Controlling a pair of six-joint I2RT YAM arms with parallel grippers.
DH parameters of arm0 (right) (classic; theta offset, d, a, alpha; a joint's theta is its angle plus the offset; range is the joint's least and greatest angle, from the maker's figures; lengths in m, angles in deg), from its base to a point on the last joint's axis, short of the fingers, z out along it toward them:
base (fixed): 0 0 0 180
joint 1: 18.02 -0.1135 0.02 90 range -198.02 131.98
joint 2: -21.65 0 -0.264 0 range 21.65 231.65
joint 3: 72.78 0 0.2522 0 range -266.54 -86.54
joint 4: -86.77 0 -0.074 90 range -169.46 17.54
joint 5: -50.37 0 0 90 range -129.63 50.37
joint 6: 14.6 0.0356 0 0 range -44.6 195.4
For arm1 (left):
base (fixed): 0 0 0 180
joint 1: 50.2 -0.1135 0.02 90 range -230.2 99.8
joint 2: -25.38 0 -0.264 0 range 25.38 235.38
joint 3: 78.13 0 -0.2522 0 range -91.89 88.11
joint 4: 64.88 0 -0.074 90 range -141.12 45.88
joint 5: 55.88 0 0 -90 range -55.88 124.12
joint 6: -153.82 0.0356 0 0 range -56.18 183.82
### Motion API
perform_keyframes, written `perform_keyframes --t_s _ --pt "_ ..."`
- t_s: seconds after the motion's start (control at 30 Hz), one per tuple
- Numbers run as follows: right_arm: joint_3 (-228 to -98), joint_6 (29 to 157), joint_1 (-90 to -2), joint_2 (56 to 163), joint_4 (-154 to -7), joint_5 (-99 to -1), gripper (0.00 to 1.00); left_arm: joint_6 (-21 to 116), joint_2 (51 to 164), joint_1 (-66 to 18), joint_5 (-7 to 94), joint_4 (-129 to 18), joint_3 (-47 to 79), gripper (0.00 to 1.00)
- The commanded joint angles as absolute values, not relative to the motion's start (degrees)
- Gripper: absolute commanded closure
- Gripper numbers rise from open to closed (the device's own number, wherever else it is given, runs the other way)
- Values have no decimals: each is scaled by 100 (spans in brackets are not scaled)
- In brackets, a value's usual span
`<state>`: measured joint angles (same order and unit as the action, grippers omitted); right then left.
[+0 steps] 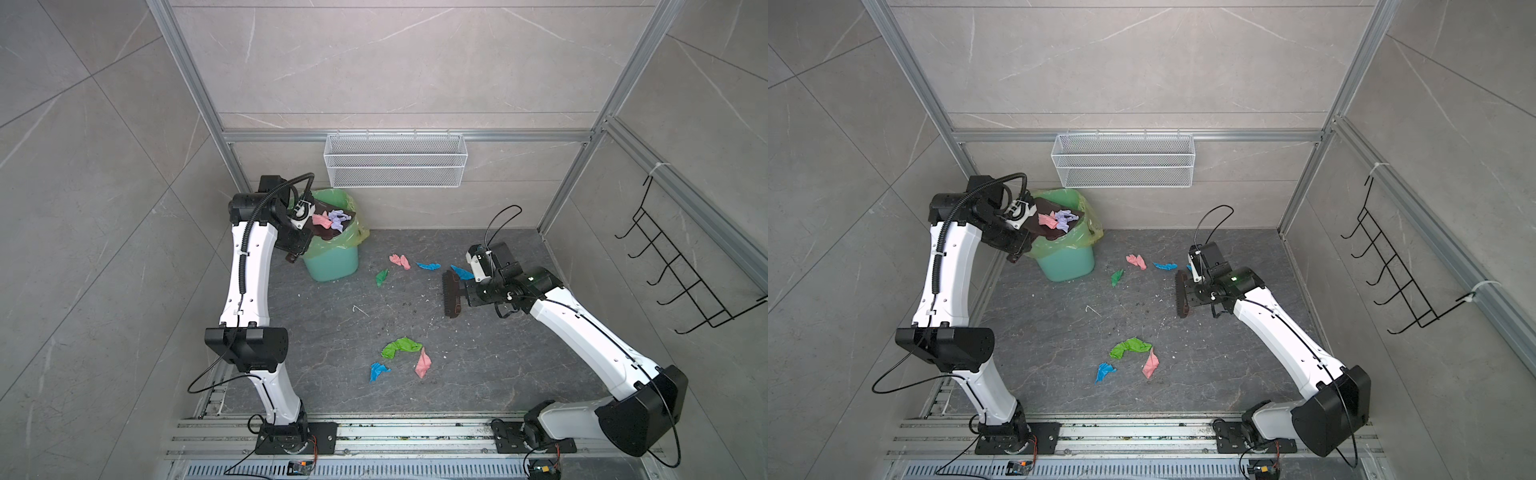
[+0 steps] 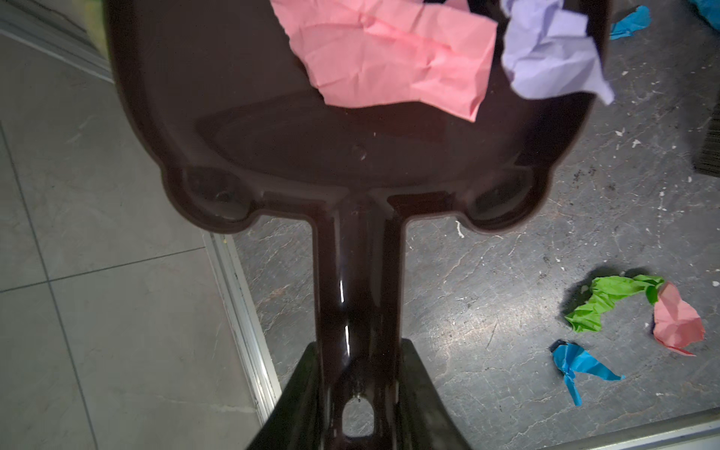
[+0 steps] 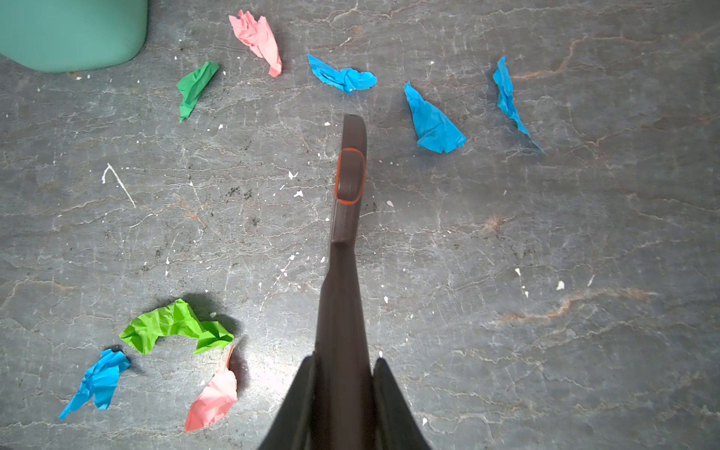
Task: Sweep away the paper scraps from the table
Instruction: 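Lift the dustpan with the left gripper and carry it over the green bin, then tilt the dustpan with the left gripper to dump scraps into the green bin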
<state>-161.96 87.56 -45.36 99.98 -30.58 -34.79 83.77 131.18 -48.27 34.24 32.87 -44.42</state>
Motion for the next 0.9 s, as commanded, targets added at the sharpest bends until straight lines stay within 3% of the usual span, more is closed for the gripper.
perform_keyframes --t_s 0.0,0.47,0.87 --pt "-16324 8678 -4518 10057 -3292 -3668 100 8299 13056 -4914 3214 3251 -4669 100" --pt "-16054 8798 -4520 9793 -3349 -3733 100 8793 13400 -4998 2132 2810 -5172 100" --pt "-15902 8858 -4518 9627 -3451 -3752 100 10032 13163 -4925 877 1759 -4606 100"
